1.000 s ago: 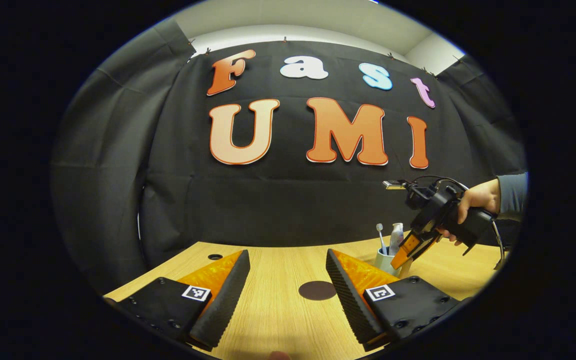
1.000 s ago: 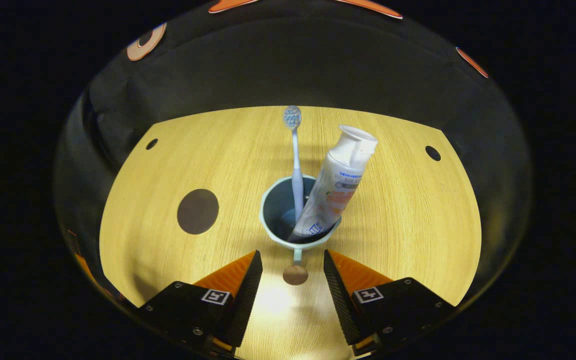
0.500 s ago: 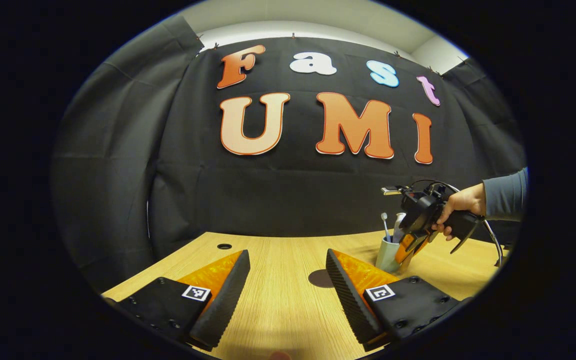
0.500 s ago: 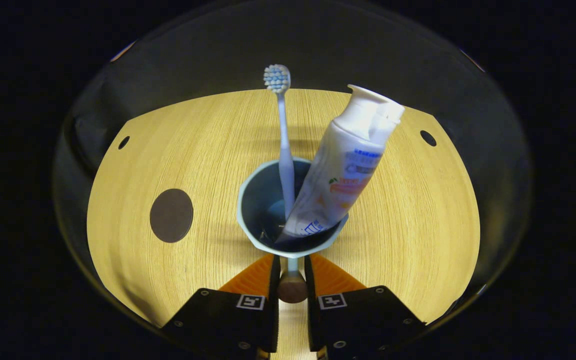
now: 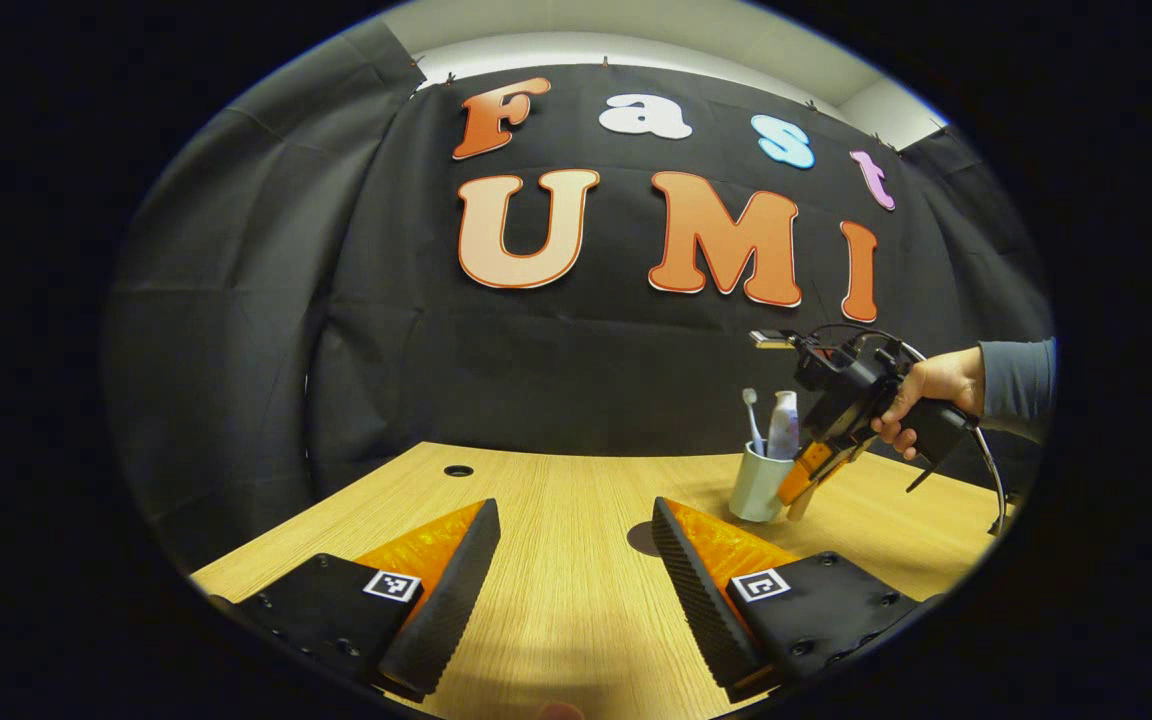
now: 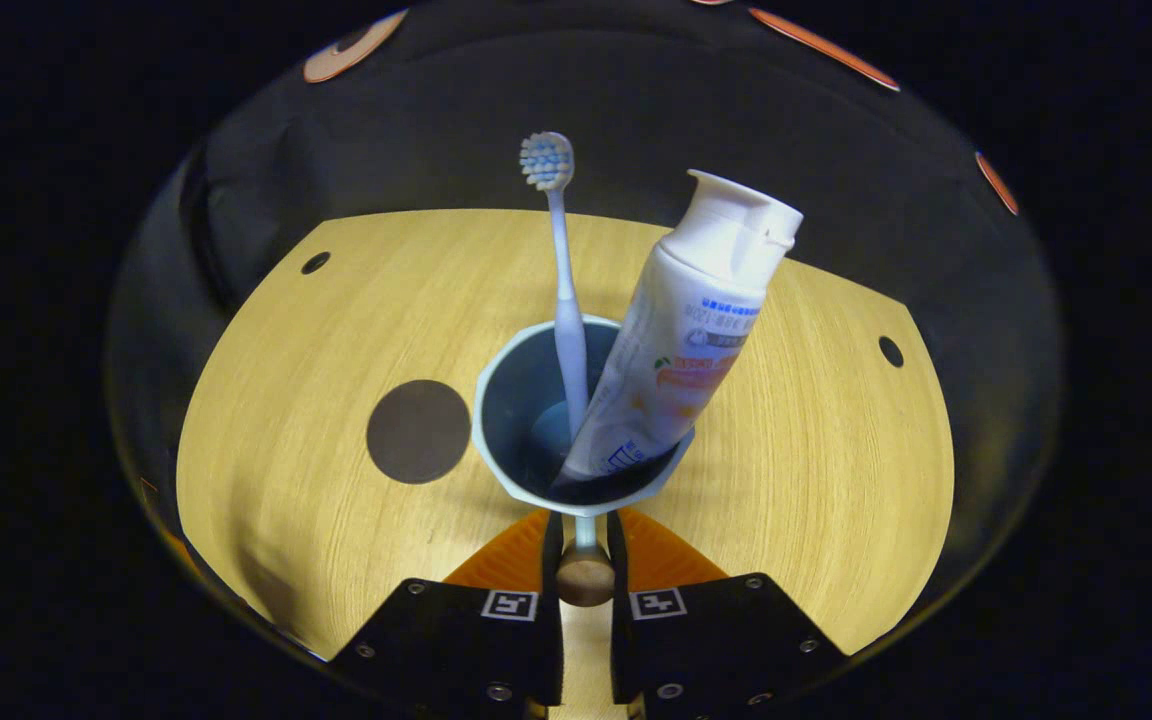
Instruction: Put the toothbrush and toothpaste on the desktop into the cup, then pick up the cup and place it on the coaster on the desktop.
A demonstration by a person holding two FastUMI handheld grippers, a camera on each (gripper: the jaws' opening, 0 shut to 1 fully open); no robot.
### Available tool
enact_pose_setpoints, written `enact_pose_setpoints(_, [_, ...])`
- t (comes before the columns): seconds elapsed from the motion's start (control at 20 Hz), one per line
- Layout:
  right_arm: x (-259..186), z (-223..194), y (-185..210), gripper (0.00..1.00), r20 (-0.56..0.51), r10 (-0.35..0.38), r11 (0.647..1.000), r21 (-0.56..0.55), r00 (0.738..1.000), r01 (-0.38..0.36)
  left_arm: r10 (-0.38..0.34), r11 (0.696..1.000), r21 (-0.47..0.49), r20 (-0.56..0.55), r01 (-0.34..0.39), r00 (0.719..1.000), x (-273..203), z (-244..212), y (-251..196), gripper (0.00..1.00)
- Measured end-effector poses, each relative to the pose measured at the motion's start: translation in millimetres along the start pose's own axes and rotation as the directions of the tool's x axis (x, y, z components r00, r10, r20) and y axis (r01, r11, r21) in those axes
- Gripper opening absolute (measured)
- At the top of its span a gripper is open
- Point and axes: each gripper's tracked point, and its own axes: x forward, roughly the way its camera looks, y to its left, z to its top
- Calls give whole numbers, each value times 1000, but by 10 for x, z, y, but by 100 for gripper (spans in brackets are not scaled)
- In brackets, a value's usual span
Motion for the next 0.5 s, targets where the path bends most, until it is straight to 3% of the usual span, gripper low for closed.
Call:
enact_pose_setpoints(0.3, [30, -2, 42, 19, -14, 118, 991, -56, 993, -119, 15, 1000, -12, -21, -15, 1000, -68, -109, 121, 97])
enact_pose_setpoints(0.5, [43, 9, 29, 19, -15, 122, 987, -101, 992, -123, 20, 1000, -13, -36, -21, 999, -112, -174, 192, 97])
